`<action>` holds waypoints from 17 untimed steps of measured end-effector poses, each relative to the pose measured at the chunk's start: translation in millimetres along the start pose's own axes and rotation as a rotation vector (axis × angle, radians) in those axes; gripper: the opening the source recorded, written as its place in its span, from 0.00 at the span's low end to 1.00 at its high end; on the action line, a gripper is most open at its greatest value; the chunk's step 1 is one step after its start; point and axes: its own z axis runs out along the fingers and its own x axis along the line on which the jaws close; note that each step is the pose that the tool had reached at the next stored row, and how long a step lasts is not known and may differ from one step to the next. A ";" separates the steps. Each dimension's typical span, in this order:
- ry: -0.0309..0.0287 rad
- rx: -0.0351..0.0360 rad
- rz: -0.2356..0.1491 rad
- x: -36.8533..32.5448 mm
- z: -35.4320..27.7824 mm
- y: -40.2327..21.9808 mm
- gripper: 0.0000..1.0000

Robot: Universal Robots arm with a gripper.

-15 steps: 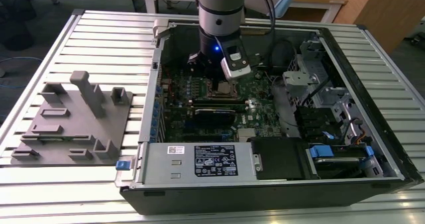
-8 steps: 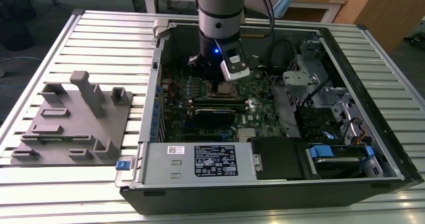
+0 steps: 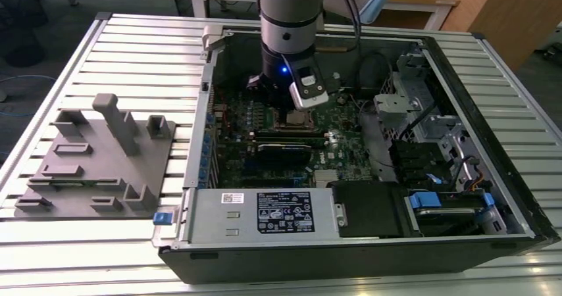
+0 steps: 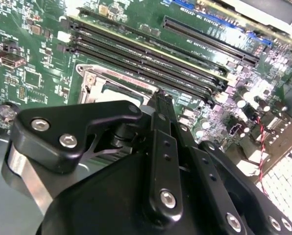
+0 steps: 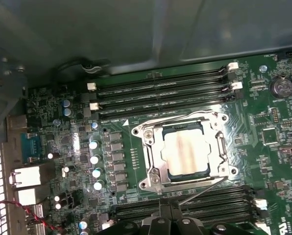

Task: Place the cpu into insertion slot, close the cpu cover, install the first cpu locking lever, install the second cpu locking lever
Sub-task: 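Install the second cpu locking lever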

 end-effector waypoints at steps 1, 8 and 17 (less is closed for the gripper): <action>0.0000 0.0001 0.000 0.7 0.2 -0.4 0.11; 0.0001 0.0002 0.000 2.0 5.3 -1.5 0.11; 0.0000 0.0000 0.000 2.6 15.4 -2.7 0.11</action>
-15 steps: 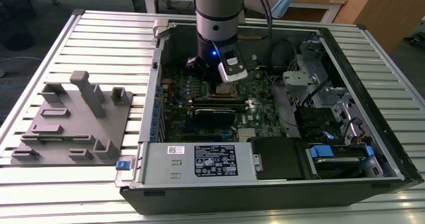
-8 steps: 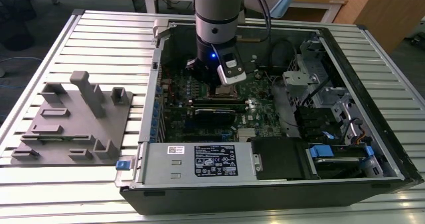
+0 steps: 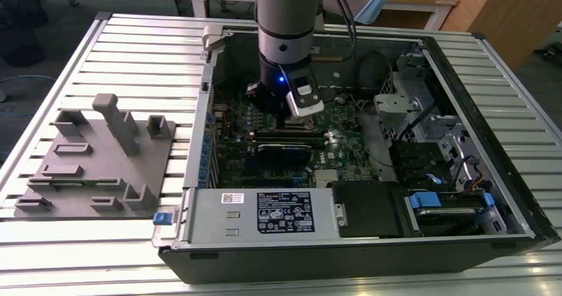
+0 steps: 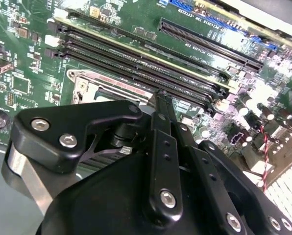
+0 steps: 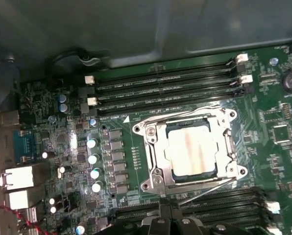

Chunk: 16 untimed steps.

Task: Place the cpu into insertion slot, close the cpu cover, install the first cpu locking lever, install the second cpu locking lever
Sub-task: 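Install the second cpu locking lever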

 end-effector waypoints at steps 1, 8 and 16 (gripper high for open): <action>0.0001 0.0000 0.000 0.1 1.2 -0.2 0.11; 0.0000 0.0001 0.000 0.5 5.9 -0.6 0.11; 0.0000 0.0001 0.000 1.3 11.9 -2.0 0.11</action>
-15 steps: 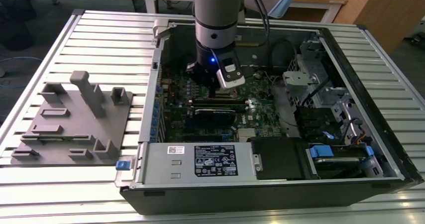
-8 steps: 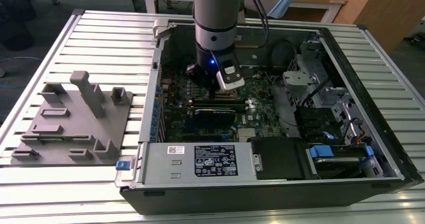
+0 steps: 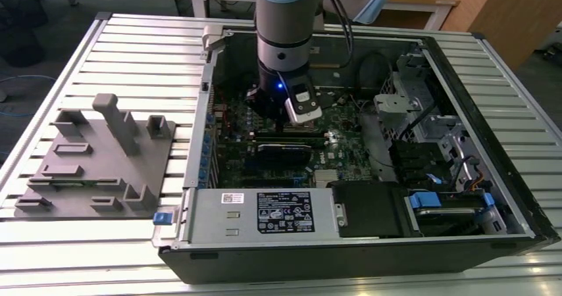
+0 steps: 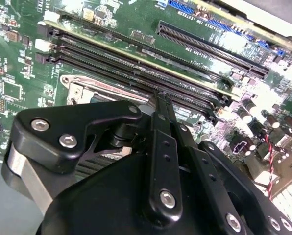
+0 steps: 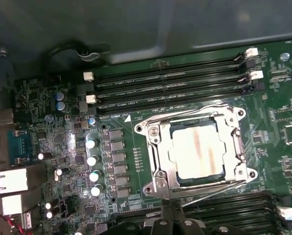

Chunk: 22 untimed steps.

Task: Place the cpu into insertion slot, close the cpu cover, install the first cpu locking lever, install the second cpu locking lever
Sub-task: 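Install the second cpu locking lever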

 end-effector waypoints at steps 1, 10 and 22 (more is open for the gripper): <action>0.0000 0.0002 0.000 0.1 0.4 -0.2 0.11; 0.0002 -0.0005 0.000 1.8 2.6 -1.3 0.11; 0.0002 -0.0010 0.000 4.7 4.7 -1.9 0.11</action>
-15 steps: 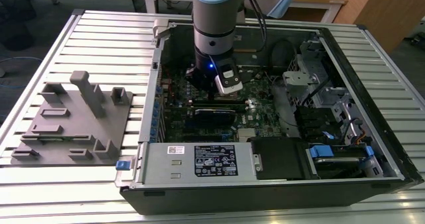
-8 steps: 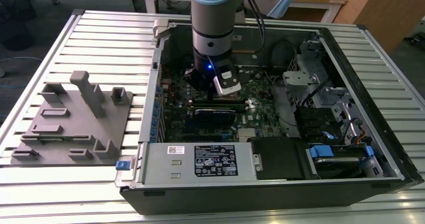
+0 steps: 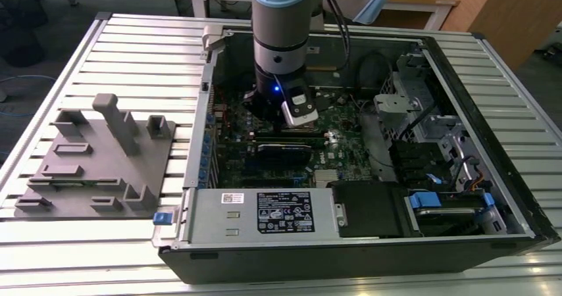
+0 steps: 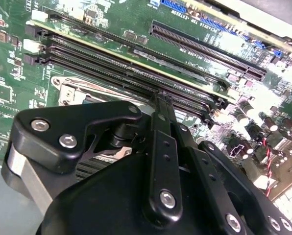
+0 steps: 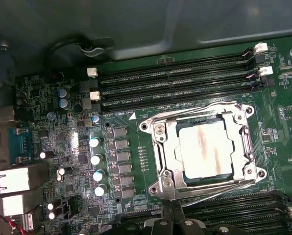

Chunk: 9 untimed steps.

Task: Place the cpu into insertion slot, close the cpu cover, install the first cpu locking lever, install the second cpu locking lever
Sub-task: 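Install the second cpu locking lever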

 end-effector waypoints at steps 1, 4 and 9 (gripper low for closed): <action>0.0000 0.0000 0.000 0.0 0.0 0.0 0.11; 0.0013 -0.0081 0.000 0.4 0.0 -0.1 0.11; 0.0034 -0.0215 0.001 0.6 0.1 0.0 0.11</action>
